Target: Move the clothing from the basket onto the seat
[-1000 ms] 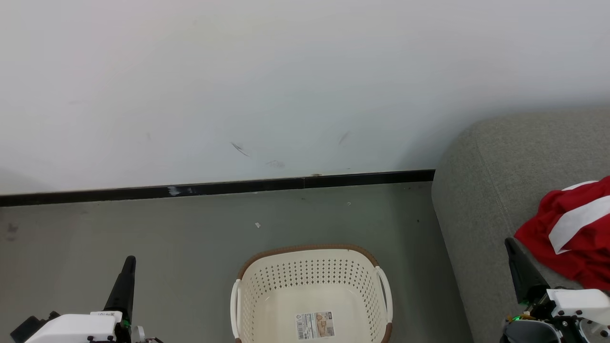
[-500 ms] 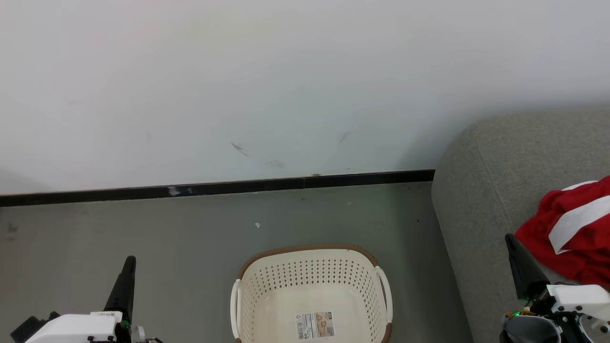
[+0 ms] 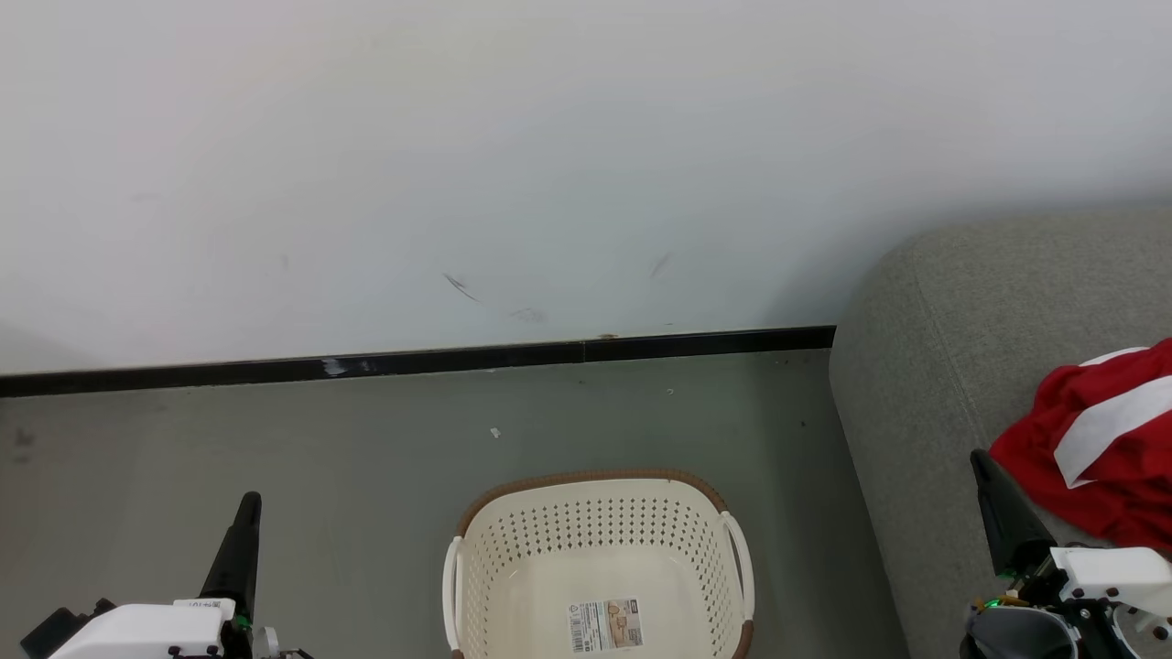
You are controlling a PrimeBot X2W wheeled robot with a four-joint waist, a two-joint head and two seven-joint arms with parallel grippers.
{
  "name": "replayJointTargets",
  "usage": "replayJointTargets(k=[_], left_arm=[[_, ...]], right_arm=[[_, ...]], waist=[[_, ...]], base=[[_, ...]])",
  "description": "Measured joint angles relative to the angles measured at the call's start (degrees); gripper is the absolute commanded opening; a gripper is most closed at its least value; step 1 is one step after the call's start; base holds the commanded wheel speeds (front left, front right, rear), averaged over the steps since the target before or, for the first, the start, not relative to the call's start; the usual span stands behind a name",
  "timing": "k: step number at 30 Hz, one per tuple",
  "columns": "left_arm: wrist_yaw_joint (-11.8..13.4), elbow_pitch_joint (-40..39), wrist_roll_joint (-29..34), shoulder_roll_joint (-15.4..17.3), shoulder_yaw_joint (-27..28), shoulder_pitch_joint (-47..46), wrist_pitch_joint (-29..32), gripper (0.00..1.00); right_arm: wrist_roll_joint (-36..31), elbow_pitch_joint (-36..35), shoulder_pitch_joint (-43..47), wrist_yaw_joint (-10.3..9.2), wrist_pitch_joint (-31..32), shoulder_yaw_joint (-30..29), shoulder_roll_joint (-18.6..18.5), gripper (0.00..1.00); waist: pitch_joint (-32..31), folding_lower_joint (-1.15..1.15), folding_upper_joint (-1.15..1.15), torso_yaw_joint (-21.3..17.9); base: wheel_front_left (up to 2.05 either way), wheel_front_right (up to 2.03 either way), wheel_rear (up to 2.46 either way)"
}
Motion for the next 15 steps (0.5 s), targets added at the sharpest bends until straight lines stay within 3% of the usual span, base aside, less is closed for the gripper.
replayJointTargets(k=[15], left_arm=[[-0.01, 0.04, -0.01, 0.0, -0.01, 0.0, 0.0, 0.0]], right_arm=[[0.01, 0.08, 0.0, -0.01, 0.0, 0.01, 0.0, 0.0]], waist=[[0.0, 0.0, 0.0, 0.0]], base=[[0.0, 0.0, 0.0]])
